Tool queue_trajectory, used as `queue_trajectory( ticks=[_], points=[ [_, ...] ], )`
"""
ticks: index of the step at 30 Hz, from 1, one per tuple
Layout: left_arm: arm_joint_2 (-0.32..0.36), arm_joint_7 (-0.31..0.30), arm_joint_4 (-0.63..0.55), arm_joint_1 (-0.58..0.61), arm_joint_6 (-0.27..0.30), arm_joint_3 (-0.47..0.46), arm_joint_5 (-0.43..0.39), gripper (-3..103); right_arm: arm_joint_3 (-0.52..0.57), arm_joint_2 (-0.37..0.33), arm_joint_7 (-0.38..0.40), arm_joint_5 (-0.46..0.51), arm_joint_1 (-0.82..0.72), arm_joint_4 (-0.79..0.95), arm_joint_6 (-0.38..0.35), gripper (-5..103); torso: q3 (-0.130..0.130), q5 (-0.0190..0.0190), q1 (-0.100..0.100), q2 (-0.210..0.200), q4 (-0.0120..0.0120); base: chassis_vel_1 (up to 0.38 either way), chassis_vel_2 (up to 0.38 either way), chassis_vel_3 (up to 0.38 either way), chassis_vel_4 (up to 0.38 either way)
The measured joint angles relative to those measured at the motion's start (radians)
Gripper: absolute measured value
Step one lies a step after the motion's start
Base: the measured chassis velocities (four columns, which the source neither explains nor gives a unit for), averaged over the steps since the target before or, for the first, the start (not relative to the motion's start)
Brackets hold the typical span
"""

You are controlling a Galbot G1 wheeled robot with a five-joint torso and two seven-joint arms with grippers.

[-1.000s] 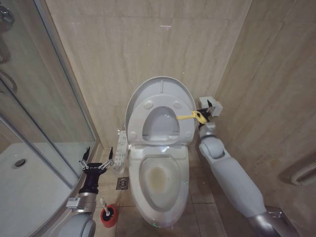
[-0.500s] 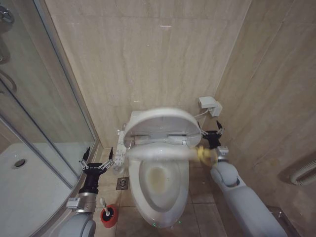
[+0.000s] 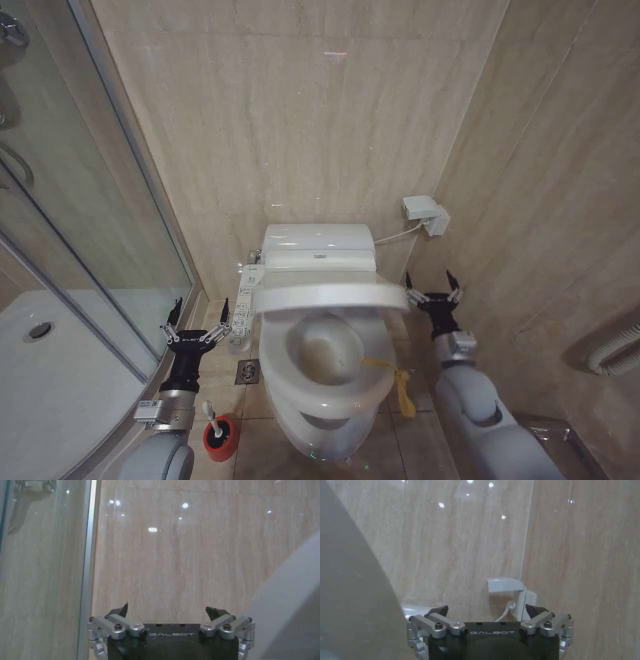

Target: Open the toilet lid, clean the toilet bowl with a toilet brush, close the toilet lid, and flush.

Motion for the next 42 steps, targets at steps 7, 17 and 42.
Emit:
queue_trajectory(
  ticks=[7, 17, 42],
  points=[
    [0.0, 0.0, 0.0, 0.0, 0.0, 0.0, 0.0, 100, 0.012, 0.045, 0.007, -0.046, -0.052, -0.004, 0.029, 100, 0.0, 0.0, 0.0, 0.0, 0.0001, 0.0, 0.0, 0.0, 0.0],
    [0.0, 0.0, 0.0, 0.0, 0.0, 0.0, 0.0, 100, 0.087, 0.1, 0.039, -0.05, -0.027, -0.059, 0.054, 100, 0.0, 0.0001, 0.0, 0.0, 0.0001, 0.0, 0.0, 0.0, 0.0],
    [0.0, 0.0, 0.0, 0.0, 0.0, 0.0, 0.0, 100, 0.111, 0.143, -0.038, -0.013, -0.161, 0.1, 0.029, 100, 0.0, 0.0, 0.0, 0.0, 0.0, 0.0, 0.0, 0.0, 0.0]
  ],
)
